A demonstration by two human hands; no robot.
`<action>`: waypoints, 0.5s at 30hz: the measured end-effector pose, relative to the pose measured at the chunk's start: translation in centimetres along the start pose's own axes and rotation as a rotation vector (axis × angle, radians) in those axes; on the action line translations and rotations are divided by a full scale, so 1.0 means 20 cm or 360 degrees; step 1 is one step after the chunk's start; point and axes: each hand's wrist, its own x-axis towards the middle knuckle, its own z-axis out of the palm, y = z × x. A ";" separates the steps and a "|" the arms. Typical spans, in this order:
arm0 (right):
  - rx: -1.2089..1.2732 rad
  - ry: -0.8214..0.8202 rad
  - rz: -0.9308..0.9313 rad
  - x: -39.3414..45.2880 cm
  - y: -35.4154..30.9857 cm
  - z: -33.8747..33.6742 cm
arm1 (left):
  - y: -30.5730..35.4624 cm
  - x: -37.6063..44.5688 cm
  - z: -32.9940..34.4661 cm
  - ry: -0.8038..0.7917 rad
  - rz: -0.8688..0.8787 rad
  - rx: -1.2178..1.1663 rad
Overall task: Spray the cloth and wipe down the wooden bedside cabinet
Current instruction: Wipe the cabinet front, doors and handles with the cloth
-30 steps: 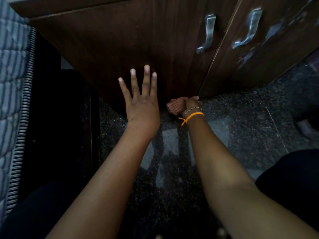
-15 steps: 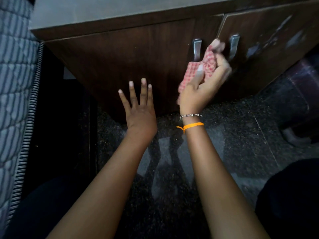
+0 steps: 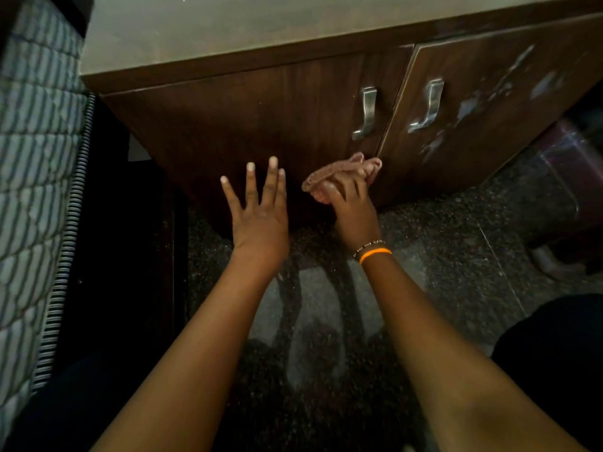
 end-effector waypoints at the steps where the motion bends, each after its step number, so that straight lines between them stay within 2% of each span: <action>1: 0.0004 -0.0133 0.0035 -0.04 0.04 0.01 | 0.00 0.00 0.00 -0.0005 0.0003 -0.0011; 3: 0.0107 -0.0308 0.0221 -0.12 0.12 0.01 | 0.01 -0.01 -0.02 -0.0029 0.0003 -0.0066; 4: 0.0210 -0.0309 0.0384 -0.15 0.13 -0.01 | 0.03 -0.02 -0.03 -0.0043 -0.0008 -0.0129; 6: 0.0459 -0.0066 0.0753 -0.17 0.09 -0.09 | 0.06 -0.03 -0.06 -0.0062 -0.0043 -0.0285; 8: 0.0624 0.0385 0.0912 -0.11 -0.01 -0.23 | 0.12 -0.05 -0.11 -0.0032 -0.0012 -0.0368; 10: 0.0712 0.0750 0.0825 -0.01 -0.11 -0.38 | 0.17 -0.07 -0.15 0.0132 0.0079 -0.0330; 12: 0.0710 0.0978 0.0672 0.12 -0.18 -0.52 | 0.21 -0.08 -0.19 0.0351 0.0164 -0.0250; 14: 0.0560 0.1032 0.0501 0.26 -0.18 -0.61 | 0.24 -0.07 -0.22 0.0587 0.0230 -0.0178; 15: 0.0434 0.0969 0.0395 0.33 -0.16 -0.63 | 0.26 -0.06 -0.23 0.0711 0.0261 -0.0134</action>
